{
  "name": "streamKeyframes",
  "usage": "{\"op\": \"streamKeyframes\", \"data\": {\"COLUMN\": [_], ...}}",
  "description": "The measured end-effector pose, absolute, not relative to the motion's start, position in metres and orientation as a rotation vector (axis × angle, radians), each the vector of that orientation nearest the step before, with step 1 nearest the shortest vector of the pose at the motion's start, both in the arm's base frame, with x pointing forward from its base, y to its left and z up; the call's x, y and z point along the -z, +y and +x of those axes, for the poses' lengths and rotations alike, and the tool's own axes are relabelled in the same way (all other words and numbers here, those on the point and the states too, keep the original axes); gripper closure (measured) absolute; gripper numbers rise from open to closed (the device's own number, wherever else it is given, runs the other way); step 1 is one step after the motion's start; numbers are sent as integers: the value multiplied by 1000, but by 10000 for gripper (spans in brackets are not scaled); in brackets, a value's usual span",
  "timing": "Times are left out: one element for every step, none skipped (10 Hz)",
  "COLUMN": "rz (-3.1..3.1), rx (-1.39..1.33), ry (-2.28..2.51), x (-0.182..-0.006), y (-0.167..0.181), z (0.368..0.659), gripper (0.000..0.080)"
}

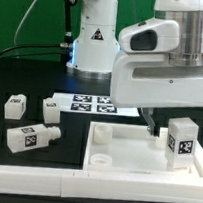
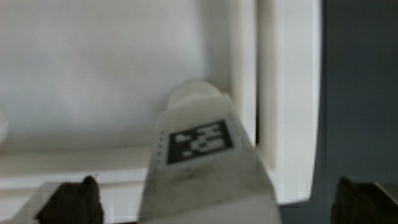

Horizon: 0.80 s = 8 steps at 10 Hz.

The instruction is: Assemble square table

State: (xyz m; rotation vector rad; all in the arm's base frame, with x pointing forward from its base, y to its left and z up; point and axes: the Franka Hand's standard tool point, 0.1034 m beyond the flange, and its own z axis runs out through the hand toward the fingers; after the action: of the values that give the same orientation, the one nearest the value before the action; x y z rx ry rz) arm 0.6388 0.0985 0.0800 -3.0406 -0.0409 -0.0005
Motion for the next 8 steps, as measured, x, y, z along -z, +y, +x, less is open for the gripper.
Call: {"op": "streamKeyframes", "data": {"rz": [-3042,-3043,-3044,-3041,-3033,-3019,-2990,-2932], "rx": [2,1,1,-3,-8,-15,0,32], "ry": [30,57,58,132,254,391,577,822], "x": [-80,-80,-80,-80,-80,-80,-80,-80], "y": [97,97,96,96,96,96,98,106], "z": [640,640,640,640,640,640,641,638], "gripper": [150,236,371,371,518,517,517,517]}}
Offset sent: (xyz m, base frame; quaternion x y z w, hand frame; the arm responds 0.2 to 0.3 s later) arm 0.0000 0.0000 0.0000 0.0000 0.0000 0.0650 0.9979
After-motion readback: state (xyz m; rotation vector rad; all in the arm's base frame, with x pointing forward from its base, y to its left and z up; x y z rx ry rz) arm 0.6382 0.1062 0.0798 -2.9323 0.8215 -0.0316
